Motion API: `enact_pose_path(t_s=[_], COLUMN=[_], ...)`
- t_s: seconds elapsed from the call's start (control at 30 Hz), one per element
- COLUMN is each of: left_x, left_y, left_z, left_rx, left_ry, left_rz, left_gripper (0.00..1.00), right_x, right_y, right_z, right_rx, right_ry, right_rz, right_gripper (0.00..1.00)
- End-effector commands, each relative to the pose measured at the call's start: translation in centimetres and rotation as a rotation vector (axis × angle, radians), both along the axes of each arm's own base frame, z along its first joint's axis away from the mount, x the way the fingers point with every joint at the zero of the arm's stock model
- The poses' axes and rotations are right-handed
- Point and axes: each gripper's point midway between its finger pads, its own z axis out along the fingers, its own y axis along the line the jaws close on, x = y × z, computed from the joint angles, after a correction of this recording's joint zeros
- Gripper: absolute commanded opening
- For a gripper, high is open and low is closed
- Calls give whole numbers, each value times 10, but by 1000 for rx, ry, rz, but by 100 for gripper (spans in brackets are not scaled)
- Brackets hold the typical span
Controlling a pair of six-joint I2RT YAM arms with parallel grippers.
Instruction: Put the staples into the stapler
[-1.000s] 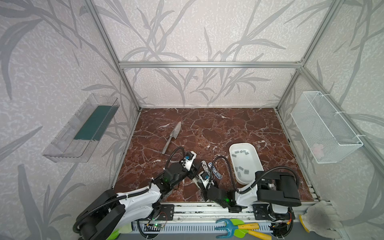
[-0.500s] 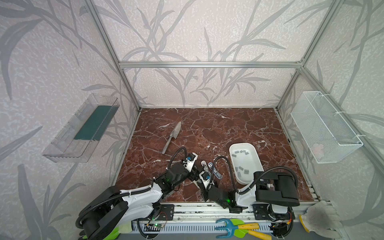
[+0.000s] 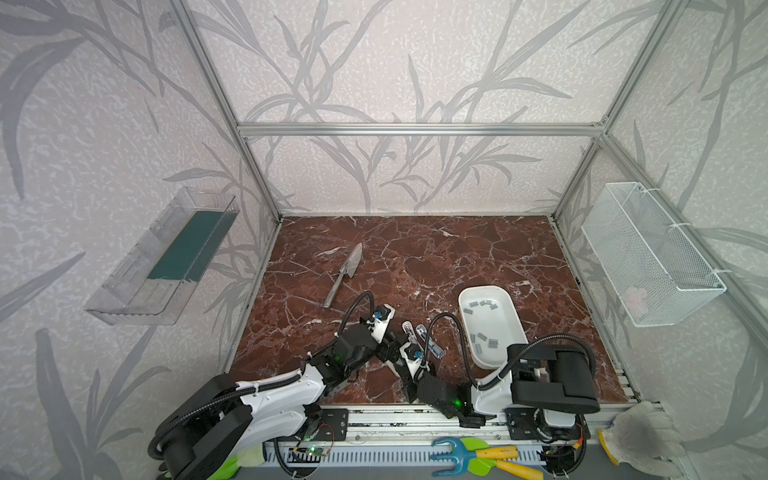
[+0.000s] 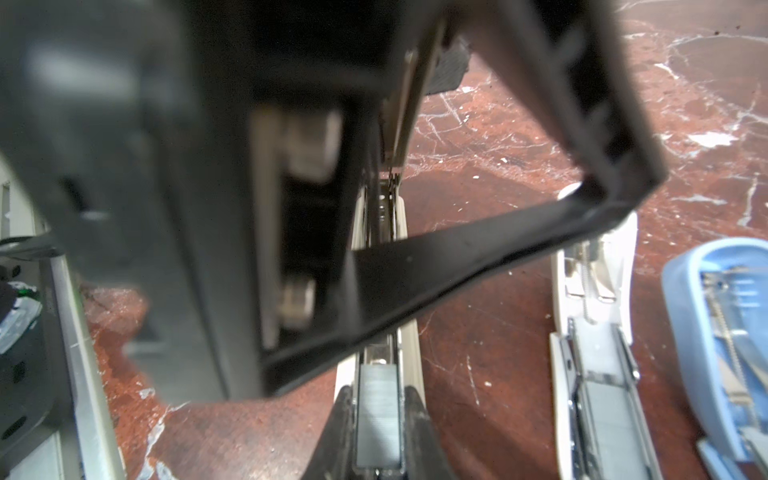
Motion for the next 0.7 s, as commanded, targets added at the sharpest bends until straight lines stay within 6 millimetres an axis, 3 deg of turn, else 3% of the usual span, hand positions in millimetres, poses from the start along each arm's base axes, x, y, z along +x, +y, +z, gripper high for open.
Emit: enact_pose_path(t_s=[0.0, 0.4, 0.67], left_x=[-5, -8, -2], left_y=[-8, -4, 2], left_z=[11, 35, 45], left_rx=[-11, -76, -87], left_ry=[-14, -63, -82], left_rz=[-45, -39, 14], left_gripper=[99, 99, 99], right_x=[12, 13, 14], right_y=[-18, -20, -21], right_z=[-4, -6, -5], right_rx=[10, 18, 18], right_ry=[2, 10, 5], right_rz=[-88, -91, -97], right_gripper=[11, 24, 25])
